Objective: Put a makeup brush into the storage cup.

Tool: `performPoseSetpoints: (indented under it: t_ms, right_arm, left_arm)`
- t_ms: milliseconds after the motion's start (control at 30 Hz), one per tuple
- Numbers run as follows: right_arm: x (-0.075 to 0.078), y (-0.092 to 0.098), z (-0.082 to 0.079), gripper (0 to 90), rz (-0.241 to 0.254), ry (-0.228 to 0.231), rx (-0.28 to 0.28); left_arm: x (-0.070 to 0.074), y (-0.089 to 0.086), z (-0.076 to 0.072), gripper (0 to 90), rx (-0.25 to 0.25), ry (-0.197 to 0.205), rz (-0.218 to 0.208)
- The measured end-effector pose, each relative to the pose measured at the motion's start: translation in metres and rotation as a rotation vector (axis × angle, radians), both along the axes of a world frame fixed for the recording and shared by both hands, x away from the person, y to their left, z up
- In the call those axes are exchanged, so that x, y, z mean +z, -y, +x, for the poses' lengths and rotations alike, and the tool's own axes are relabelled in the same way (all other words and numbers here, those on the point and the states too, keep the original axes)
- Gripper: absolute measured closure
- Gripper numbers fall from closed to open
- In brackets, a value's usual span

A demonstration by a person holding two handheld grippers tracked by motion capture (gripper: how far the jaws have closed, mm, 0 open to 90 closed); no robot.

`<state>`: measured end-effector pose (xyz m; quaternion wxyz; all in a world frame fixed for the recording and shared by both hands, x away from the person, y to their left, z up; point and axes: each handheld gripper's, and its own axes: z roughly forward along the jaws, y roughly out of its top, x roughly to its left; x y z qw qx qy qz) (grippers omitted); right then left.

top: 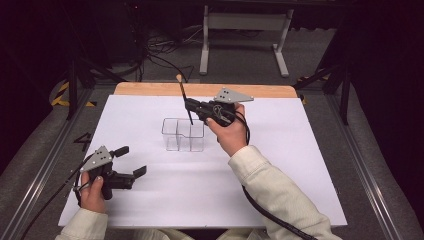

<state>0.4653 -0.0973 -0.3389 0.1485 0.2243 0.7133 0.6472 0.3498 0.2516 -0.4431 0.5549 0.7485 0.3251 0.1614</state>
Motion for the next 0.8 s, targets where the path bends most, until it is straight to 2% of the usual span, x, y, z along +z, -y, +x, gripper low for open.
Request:
performPoseSetpoints:
  t_ms: [367, 533, 800]
  right_arm:
    - [-0.003, -0.008, 0.006, 83.7, -0.008, -0.003, -0.018]
    - [-0.006, -0.010, 0.007, 83.7, -0.008, 0.011, -0.038]
    - [-0.018, -0.019, 0.007, 83.6, -0.015, 0.007, -0.050]
  left_arm:
    - [0.000, 0.001, 0.000, 0.7, -0.007, 0.010, 0.001]
    - [0.000, 0.001, 0.000, 0.7, -0.004, 0.005, 0.000]
    - [0.001, 0.002, -0.001, 0.7, -0.010, 0.008, 0.000]
